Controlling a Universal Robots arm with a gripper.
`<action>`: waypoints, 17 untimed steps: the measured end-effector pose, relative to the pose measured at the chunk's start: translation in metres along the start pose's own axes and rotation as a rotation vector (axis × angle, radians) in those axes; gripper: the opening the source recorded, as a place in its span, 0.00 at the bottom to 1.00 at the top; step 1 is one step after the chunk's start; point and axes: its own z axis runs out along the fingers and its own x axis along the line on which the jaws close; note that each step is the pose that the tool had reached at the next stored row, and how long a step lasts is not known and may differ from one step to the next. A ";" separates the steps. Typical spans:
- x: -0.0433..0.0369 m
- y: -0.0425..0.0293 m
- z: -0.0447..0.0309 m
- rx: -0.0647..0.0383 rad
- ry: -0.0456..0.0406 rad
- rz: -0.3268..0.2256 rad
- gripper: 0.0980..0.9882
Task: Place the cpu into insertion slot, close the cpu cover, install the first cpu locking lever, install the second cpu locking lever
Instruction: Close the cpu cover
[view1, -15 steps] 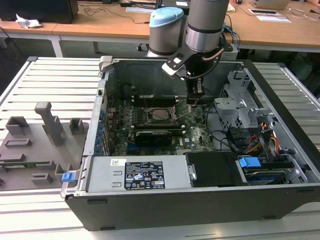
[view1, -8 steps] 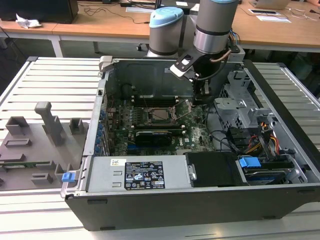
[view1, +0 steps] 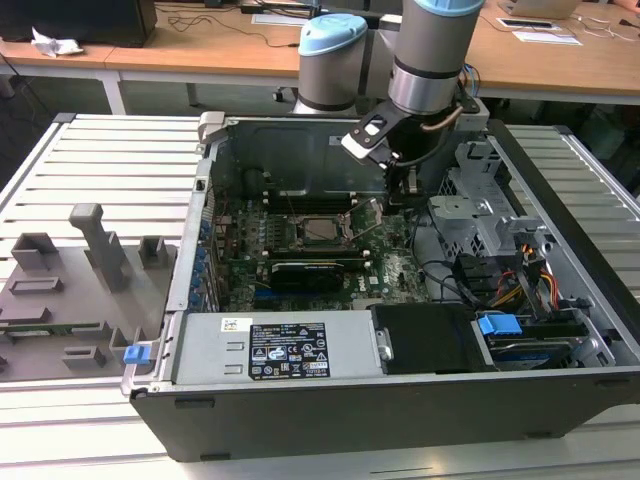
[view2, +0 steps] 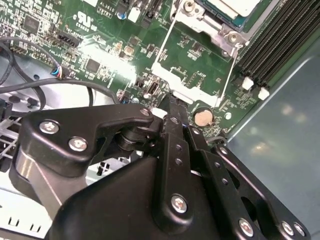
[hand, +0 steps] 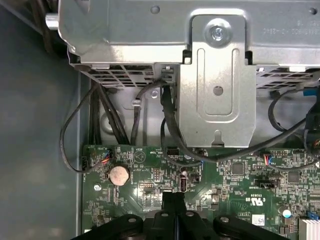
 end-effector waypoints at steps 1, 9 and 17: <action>0.0000 -0.0003 -0.0001 0.004 -0.0002 0.000 0.01; 0.0000 -0.0053 -0.0001 0.008 -0.0001 0.000 0.01; 0.0001 -0.0117 -0.0017 0.008 0.0001 0.000 0.01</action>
